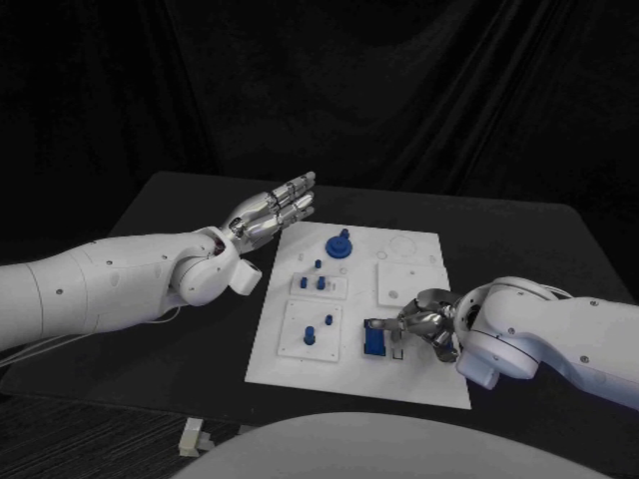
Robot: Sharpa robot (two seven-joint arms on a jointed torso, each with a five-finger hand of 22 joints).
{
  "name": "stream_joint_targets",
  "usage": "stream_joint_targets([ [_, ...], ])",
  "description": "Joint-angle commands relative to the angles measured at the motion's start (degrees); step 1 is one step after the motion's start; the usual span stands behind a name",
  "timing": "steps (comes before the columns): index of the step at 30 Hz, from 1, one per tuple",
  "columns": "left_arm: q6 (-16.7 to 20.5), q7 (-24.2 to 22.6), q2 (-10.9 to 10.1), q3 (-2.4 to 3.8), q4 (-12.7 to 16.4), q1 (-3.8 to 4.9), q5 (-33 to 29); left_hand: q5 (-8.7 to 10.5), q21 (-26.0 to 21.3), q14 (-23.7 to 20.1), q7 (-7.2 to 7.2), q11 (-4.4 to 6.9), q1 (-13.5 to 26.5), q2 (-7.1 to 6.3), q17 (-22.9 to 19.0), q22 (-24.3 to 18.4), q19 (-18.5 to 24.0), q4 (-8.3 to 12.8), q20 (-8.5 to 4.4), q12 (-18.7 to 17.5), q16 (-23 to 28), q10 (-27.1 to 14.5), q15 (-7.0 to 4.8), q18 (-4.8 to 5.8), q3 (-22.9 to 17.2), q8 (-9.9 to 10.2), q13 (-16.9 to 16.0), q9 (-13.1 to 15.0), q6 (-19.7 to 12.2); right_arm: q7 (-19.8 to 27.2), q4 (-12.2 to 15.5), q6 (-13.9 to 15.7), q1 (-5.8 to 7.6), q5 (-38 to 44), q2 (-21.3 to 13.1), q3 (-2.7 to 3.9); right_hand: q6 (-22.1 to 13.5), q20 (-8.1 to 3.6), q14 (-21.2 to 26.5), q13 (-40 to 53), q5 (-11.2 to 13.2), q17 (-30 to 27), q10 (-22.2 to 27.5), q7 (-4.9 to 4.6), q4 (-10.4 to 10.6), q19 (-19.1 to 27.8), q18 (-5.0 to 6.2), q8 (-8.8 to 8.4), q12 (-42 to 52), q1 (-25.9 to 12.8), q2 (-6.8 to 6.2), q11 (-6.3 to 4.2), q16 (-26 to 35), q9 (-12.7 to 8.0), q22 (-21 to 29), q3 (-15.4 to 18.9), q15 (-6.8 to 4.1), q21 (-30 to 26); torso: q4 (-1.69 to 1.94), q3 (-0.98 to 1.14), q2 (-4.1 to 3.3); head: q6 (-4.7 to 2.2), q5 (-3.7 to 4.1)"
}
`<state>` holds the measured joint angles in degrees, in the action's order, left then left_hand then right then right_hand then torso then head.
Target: Assemble the parts on the task board
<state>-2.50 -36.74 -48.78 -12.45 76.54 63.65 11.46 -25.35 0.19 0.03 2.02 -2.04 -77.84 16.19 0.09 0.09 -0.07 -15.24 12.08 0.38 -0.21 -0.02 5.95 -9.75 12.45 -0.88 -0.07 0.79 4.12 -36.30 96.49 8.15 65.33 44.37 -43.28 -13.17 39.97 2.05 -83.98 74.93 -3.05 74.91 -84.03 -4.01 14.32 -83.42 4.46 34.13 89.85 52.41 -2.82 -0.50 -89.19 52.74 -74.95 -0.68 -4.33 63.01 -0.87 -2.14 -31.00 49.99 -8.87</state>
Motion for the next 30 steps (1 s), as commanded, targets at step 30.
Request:
stream_joint_targets([
  [30, -0.18, -0.61, -0.29, 0.06, -0.06, -0.15, 0.02, -0.84, -0.19, -0.03, -0.64, -0.18, -1.0, 0.08, -0.09, -0.09, 0.07, 0.47, 0.44, -0.38, 0.21, 0.02, 0.17, -0.44, -0.63, -0.23, 0.07, 0.1, 0.06, -3.49, 9.7, -8.43, 6.43, 17.26, -20.72, -0.94, 3.52, -0.27, -5.56, 15.07, -6.12, 12.61, -5.97, 0.71, -2.11, -0.86, 0.02, -0.36, 0.15, 10.42, 4.17, -0.29, -0.15, -5.64, -9.13, 4.48, -0.12, 1.91, -0.29, -0.02, -0.09, 0.01, 0.51],
])
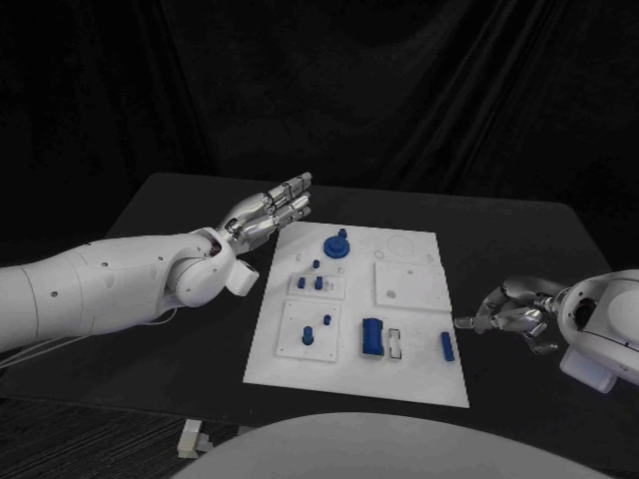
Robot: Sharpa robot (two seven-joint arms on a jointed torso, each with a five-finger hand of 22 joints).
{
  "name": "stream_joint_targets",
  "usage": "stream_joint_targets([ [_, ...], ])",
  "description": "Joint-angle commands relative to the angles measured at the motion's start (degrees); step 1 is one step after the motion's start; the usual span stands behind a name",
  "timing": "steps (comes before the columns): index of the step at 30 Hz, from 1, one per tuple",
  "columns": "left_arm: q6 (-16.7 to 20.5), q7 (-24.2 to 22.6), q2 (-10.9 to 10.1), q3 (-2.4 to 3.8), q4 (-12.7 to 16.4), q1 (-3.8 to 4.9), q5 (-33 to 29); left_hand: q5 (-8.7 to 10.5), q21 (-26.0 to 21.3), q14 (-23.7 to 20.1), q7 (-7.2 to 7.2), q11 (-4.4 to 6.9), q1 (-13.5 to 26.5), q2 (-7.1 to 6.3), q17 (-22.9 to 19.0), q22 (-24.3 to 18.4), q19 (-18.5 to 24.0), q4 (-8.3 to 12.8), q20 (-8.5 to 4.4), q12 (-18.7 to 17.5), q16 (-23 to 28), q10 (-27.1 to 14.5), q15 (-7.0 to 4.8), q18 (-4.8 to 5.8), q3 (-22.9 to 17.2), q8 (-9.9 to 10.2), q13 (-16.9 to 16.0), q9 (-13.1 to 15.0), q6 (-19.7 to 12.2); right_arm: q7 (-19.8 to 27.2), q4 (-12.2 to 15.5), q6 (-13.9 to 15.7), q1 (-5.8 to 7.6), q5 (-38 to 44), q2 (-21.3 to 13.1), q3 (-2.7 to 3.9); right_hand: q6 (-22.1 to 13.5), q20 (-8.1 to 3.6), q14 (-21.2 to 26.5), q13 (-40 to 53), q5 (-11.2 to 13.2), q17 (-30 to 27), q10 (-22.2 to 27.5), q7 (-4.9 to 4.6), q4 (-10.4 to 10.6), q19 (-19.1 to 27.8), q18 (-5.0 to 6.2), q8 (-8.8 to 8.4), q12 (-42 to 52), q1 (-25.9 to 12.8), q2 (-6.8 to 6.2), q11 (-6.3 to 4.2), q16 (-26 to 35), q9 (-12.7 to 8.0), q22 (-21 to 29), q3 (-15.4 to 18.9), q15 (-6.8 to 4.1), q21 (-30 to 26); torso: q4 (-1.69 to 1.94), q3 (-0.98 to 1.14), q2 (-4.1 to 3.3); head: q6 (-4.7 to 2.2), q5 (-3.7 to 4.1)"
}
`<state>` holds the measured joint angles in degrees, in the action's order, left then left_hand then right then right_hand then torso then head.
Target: Assemble the parts on the task board
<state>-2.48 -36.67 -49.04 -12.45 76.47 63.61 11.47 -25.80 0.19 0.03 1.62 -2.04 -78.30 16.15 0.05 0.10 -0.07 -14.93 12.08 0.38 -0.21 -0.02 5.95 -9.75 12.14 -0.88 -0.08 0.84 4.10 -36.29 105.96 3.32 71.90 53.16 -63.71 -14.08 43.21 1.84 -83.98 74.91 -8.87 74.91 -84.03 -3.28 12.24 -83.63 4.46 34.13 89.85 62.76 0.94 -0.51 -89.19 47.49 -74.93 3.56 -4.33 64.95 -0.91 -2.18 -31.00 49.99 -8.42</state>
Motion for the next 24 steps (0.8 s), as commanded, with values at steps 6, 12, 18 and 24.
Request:
stream_joint_targets([
  [6, -0.3, -0.71, 0.0, 0.06, 0.04, -0.14, 0.01, -0.79, -0.19, -0.03, -0.24, -0.24, -0.83, 0.1, -0.05, -0.09, 0.06, 0.49, 0.46, -0.38, 0.21, 0.02, 0.17, -0.45, -0.53, -0.23, 0.08, 0.05, 0.1, -3.19, 0.75, -2.43, -0.87, 11.91, -0.74, -0.13, 1.46, -0.11, -5.57, 15.09, -1.09, 12.64, -5.97, 0.01, -1.04, -0.76, -0.02, -1.44, 0.15, 1.75, 0.81, -0.23, -0.17, -1.85, -9.22, 0.08, -0.26, 0.29, 0.01, 0.04, -0.09, 0.01, 0.59],
  [12, -0.32, -0.61, -0.14, 0.05, 0.11, -0.19, 0.01, -0.98, -0.19, -0.03, -0.23, -0.28, -0.96, 0.1, -0.05, -0.1, 0.07, 0.66, 0.46, -0.38, 0.21, 0.02, 0.17, -0.46, -0.63, -0.24, 0.08, 0.06, 0.13, -3.05, 0.98, -1.76, -1.21, 13.94, -0.81, -0.15, 3.02, -0.27, -5.56, 15.09, 0.19, 12.59, -5.97, 0.14, -1.88, -0.85, -0.06, -1.61, 0.15, 2.85, 0.86, -0.34, -0.16, -2.58, -9.28, -0.27, -0.42, 0.58, -0.12, -0.02, -0.07, 0.01, 1.02],
  [18, -0.42, -0.55, -0.19, 0.05, 0.17, -0.21, 0.01, -1.15, -0.18, -0.03, -0.23, -0.3, -1.07, 0.1, -0.05, -0.09, 0.06, 0.81, 0.46, -0.38, 0.21, 0.02, 0.17, -0.46, -0.72, -0.24, 0.08, 0.06, 0.13, -3.41, 1.18, -1.54, -2.0, 14.52, -0.52, -0.16, 3.96, -0.39, -5.58, 15.09, -2.18, 12.67, -5.97, 0.26, -2.05, -0.86, -0.04, -2.0, 0.15, 3.01, 0.94, -0.42, -0.19, -3.21, -9.25, -0.43, -0.56, 0.52, -0.18, -0.04, -0.06, 0.01, 1.84],
  [24, -0.55, -0.47, -0.24, 0.05, 0.32, -0.24, 0.01, -1.28, -0.19, -0.03, -0.22, -0.34, -1.19, 0.1, -0.05, -0.1, 0.07, 0.96, 0.47, -0.38, 0.21, 0.02, 0.18, -0.46, -0.82, -0.25, 0.08, 0.06, 0.15, -3.84, 1.35, -1.51, -2.97, 14.98, 0.34, -0.16, 5.22, -0.47, -5.6, 15.09, -5.13, 12.78, -5.97, 0.38, -2.09, -0.82, 0.02, -2.91, 0.15, 2.96, 0.88, -0.54, -0.23, -4.23, -9.15, -0.62, -0.62, 0.15, -0.12, -0.05, -0.03, 0.01, 3.4],
])
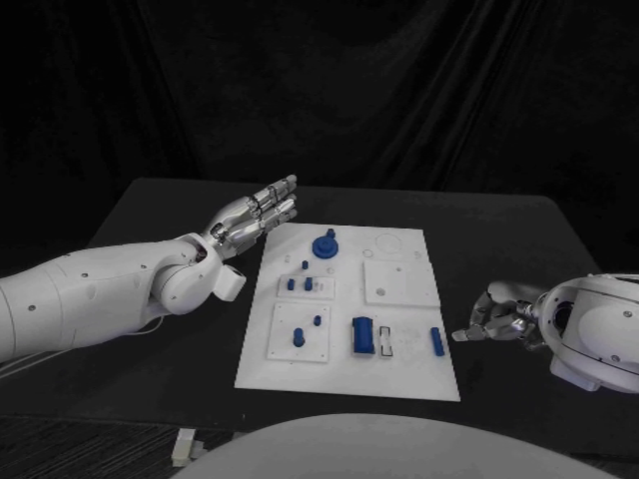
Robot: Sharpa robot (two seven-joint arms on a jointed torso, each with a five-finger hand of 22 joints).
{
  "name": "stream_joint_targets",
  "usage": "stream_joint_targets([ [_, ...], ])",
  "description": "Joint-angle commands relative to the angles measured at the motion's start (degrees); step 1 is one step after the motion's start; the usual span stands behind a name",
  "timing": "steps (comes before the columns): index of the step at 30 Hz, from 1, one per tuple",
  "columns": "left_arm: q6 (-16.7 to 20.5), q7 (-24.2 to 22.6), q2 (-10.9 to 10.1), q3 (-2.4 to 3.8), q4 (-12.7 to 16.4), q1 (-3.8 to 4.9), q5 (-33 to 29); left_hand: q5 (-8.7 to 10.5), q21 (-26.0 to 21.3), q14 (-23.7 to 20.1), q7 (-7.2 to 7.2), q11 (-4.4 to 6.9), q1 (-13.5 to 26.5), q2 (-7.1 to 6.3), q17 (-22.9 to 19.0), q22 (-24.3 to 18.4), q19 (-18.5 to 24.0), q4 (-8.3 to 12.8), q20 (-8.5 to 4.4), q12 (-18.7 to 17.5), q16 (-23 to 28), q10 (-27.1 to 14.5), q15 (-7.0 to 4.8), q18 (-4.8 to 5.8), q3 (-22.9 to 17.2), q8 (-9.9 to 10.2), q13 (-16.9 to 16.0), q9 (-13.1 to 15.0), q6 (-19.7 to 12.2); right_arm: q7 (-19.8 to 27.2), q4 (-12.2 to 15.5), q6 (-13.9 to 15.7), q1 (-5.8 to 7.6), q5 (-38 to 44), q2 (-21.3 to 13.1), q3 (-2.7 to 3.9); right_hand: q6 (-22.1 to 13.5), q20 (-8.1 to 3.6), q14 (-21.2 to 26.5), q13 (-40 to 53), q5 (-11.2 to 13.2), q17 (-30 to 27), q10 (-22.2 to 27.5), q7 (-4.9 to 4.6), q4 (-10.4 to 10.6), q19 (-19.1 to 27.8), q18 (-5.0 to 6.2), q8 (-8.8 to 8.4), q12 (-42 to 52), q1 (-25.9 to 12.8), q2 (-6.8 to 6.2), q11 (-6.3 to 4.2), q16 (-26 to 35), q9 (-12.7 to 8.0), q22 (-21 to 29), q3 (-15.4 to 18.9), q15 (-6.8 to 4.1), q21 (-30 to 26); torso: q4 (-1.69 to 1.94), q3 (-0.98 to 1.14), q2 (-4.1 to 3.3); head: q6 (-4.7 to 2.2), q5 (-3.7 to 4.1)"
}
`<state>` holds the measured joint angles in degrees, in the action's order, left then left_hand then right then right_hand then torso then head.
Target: Assemble the parts on the task board
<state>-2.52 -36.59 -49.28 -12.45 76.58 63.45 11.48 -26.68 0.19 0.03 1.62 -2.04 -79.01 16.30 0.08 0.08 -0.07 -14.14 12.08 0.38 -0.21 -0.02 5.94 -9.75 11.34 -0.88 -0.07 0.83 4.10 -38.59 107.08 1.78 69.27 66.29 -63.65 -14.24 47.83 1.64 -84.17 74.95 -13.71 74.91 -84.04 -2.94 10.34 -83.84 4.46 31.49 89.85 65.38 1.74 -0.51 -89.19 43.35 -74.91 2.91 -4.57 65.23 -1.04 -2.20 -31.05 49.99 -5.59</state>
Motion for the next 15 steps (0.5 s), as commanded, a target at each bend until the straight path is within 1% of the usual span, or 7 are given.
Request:
stream_joint_targets([
  [1, -0.52, -0.54, -0.03, 0.05, 0.23, -0.09, 0.01, -0.4, -0.19, -0.03, -0.22, -0.34, -0.48, -0.04, -0.08, -0.08, 0.07, 0.17, 0.47, -0.38, 0.21, 0.02, 0.18, -0.45, -0.03, -0.25, 0.07, 0.07, 0.15, -1.63, 0.25, 0.01, -0.41, 2.06, 0.45, 0.0, 1.06, -0.3, -5.43, 15.05, -0.38, 12.91, -5.96, 0.12, -0.15, -0.62, 0.02, -0.22, 0.15, 0.25, 0.05, -0.59, -0.26, -0.13, -9.16, 0.04, -0.42, -0.13, 0.03, -0.01, 0.02, 0.01, 0.66],
  [6, -0.54, -0.49, -0.11, 0.05, 0.24, -0.11, 0.01, -0.55, -0.19, -0.03, -0.21, -0.43, -0.59, 0.0, -0.08, -0.08, 0.07, 0.3, 0.47, -0.38, 0.21, 0.02, 0.19, -0.45, -0.14, -0.24, 0.07, 0.07, 0.13, -2.06, 0.51, 0.38, -0.73, 3.26, 1.35, 0.0, 2.39, -0.45, -5.45, 15.05, -0.12, 13.01, -5.96, 0.47, -0.03, -0.63, 0.07, 0.29, 0.15, -0.14, -0.16, -0.89, -0.29, 0.23, -9.11, 0.15, -0.62, -0.33, 0.02, 0.0, 0.02, 0.01, 1.13],
  [9, -0.61, -0.44, -0.05, 0.05, 0.2, -0.13, 0.01, -0.67, -0.19, -0.03, -0.21, -0.47, -0.67, 0.02, -0.08, -0.08, 0.07, 0.41, 0.48, -0.38, 0.21, 0.02, 0.19, -0.45, -0.22, -0.24, 0.07, 0.07, 0.14, -2.28, 0.56, 0.71, -0.87, 3.68, 2.02, 0.01, 2.69, -0.63, -5.48, 15.05, 1.17, 13.14, -5.96, 0.7, 0.1, -0.62, 0.11, 0.98, 0.15, -0.56, -0.34, -1.12, -0.33, 1.15, -9.05, 0.31, -0.82, -0.56, 0.05, 0.0, 0.02, 0.01, 1.55],
  [11, -0.68, -0.43, -0.02, 0.05, 0.19, -0.13, 0.01, -0.73, -0.19, -0.03, -0.2, -0.52, -0.73, 0.03, -0.08, -0.08, 0.07, 0.49, 0.48, -0.38, 0.21, 0.02, 0.19, -0.45, -0.28, -0.24, 0.07, 0.07, 0.13, -2.42, 0.49, 0.83, -1.0, 4.13, 2.48, 0.01, 2.58, -0.75, -5.45, 15.05, 2.43, 13.0, -5.96, 0.84, 0.4, -0.61, 0.12, 1.65, 0.15, -1.11, -0.32, -1.26, -0.3, 2.24, -9.02, 0.46, -0.93, -0.67, 0.04, -0.01, 0.01, 0.01, 1.78],
  [14, -0.72, -0.43, 0.02, 0.05, 0.17, -0.14, 0.01, -0.77, -0.19, -0.03, -0.19, -0.62, -0.8, 0.05, -0.08, -0.08, 0.07, 0.58, 0.49, -0.38, 0.21, 0.02, 0.18, -0.45, -0.35, -0.24, 0.07, 0.07, 0.14, -2.55, 0.31, 0.91, -1.27, 4.92, 3.05, 0.01, 2.03, -0.78, -5.43, 15.05, 2.3, 12.9, -5.96, 0.82, 0.48, -0.62, 0.11, 1.7, 0.15, -1.26, -0.28, -1.26, -0.27, 2.68, -9.01, 0.46, -0.94, -0.7, 0.02, -0.02, 0.02, 0.01, 1.91],
  [15, -0.72, -0.44, 0.03, 0.05, 0.17, -0.15, 0.01, -0.77, -0.19, -0.03, -0.19, -0.62, -0.8, 0.05, -0.08, -0.08, 0.07, 0.58, 0.49, -0.38, 0.21, 0.02, 0.18, -0.45, -0.35, -0.24, 0.07, 0.07, 0.14, -2.58, 0.23, 0.89, -1.39, 5.21, 3.25, 0.01, 1.46, -0.79, -5.42, 15.05, 1.52, 12.84, -5.96, 0.77, 0.34, -0.59, 0.13, 1.71, 0.15, -1.1, -0.27, -1.22, -0.26, 3.12, -8.96, 0.34, -0.93, -0.87, 0.02, -0.03, 0.03, 0.01, 1.93],
])
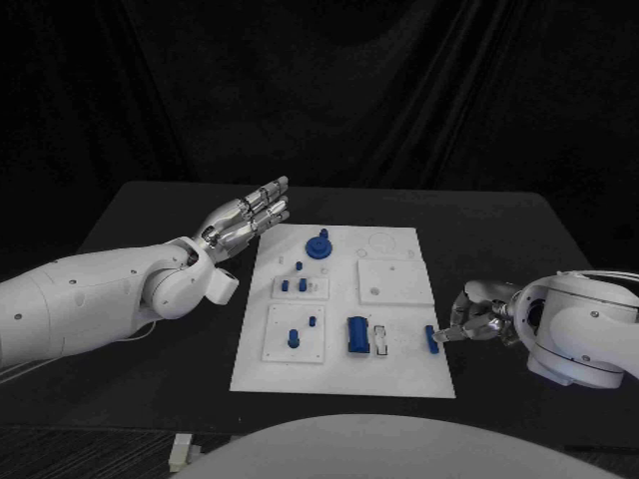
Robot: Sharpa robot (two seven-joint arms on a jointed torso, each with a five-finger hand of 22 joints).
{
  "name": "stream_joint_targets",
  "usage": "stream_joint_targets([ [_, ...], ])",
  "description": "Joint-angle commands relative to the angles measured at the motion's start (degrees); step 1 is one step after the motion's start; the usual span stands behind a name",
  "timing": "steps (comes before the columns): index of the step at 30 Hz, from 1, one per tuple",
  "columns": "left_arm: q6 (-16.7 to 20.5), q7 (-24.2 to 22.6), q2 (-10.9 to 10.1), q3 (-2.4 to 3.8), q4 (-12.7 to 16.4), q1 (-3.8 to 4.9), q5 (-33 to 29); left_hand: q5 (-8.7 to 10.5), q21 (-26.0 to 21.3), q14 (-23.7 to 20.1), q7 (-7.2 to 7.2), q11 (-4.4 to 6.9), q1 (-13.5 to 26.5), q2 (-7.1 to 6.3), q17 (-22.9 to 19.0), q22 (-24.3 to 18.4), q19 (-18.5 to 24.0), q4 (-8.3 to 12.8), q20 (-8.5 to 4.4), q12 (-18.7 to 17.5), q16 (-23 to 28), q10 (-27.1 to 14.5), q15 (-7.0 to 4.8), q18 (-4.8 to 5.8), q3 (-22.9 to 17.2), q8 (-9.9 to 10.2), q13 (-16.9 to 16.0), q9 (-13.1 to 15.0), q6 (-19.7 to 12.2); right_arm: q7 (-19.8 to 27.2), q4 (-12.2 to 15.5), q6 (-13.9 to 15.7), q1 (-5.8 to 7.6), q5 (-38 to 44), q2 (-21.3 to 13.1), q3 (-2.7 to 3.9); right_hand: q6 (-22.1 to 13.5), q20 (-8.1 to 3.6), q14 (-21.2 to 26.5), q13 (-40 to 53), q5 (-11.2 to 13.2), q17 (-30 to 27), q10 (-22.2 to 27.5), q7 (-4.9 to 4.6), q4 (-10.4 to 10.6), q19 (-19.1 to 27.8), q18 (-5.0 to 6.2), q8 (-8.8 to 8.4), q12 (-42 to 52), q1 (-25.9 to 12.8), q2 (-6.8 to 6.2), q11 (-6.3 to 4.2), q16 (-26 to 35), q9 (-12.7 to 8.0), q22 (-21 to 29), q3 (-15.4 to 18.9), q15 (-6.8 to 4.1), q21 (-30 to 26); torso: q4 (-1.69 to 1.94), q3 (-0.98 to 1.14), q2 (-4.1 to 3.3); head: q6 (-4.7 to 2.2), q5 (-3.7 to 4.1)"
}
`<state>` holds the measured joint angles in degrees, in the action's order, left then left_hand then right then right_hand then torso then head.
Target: Assemble the parts on the task board
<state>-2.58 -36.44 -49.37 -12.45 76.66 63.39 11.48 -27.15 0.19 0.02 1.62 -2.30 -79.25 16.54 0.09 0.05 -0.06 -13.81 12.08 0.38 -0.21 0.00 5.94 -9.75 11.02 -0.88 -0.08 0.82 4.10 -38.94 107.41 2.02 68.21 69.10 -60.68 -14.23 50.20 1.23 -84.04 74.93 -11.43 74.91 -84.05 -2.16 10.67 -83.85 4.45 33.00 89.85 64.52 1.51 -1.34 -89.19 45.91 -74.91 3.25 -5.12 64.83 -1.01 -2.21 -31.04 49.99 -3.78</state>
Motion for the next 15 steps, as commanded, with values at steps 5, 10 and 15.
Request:
stream_joint_targets([
  [5, -0.64, -0.6, 0.05, 0.06, 0.12, -0.1, 0.0, -0.42, -0.19, -0.02, -0.16, -0.49, -0.65, -0.18, -0.09, -0.05, 0.06, 0.38, 0.49, -0.38, 0.21, 0.0, 0.16, -0.45, -0.12, -0.23, 0.08, 0.07, 0.11, -2.37, -0.48, 0.4, -0.88, 3.35, 1.08, 0.01, -2.61, -0.28, -5.53, 15.07, -4.1, 12.77, -5.95, -0.25, -0.67, -0.58, 0.15, 0.01, 0.15, 0.56, -0.15, -0.2, -0.25, 1.76, -8.91, -0.53, -0.22, -0.73, 0.03, 0.0, 0.0, 0.01, 0.06],
  [10, -0.64, -0.64, 0.0, 0.06, 0.15, -0.1, 0.0, -0.49, -0.19, -0.02, -0.12, -0.55, -0.7, -0.18, -0.09, -0.05, 0.06, 0.46, 0.49, -0.38, 0.21, 0.0, 0.16, -0.45, -0.18, -0.22, 0.08, 0.06, 0.08, -2.48, -1.24, -0.11, -1.56, 4.25, 1.98, 0.01, -2.83, -0.24, -5.51, 15.07, -6.2, 12.63, -5.95, -0.22, -1.03, -0.56, 0.18, 0.07, 0.15, 1.01, -0.14, -0.2, -0.21, 2.37, -8.87, -0.99, -0.23, -0.96, 0.01, -0.01, 0.02, 0.01, 0.15],
  [15, -0.47, -0.79, -0.07, 0.06, 0.18, -0.1, 0.0, -0.54, -0.19, -0.02, -0.1, -0.58, -0.73, -0.19, -0.09, -0.05, 0.06, 0.51, 0.5, -0.38, 0.21, 0.0, 0.17, -0.45, -0.21, -0.22, 0.08, 0.06, 0.07, -2.49, -2.1, -0.26, -2.35, 4.5, 2.58, 0.02, -3.16, -0.24, -5.49, 15.07, -6.73, 12.55, -5.95, -0.28, -1.34, -0.57, 0.18, -0.17, 0.15, 1.43, -0.13, -0.17, -0.19, 2.46, -8.86, -1.3, -0.24, -0.99, 0.02, -0.02, 0.0, 0.01, 0.24],
])
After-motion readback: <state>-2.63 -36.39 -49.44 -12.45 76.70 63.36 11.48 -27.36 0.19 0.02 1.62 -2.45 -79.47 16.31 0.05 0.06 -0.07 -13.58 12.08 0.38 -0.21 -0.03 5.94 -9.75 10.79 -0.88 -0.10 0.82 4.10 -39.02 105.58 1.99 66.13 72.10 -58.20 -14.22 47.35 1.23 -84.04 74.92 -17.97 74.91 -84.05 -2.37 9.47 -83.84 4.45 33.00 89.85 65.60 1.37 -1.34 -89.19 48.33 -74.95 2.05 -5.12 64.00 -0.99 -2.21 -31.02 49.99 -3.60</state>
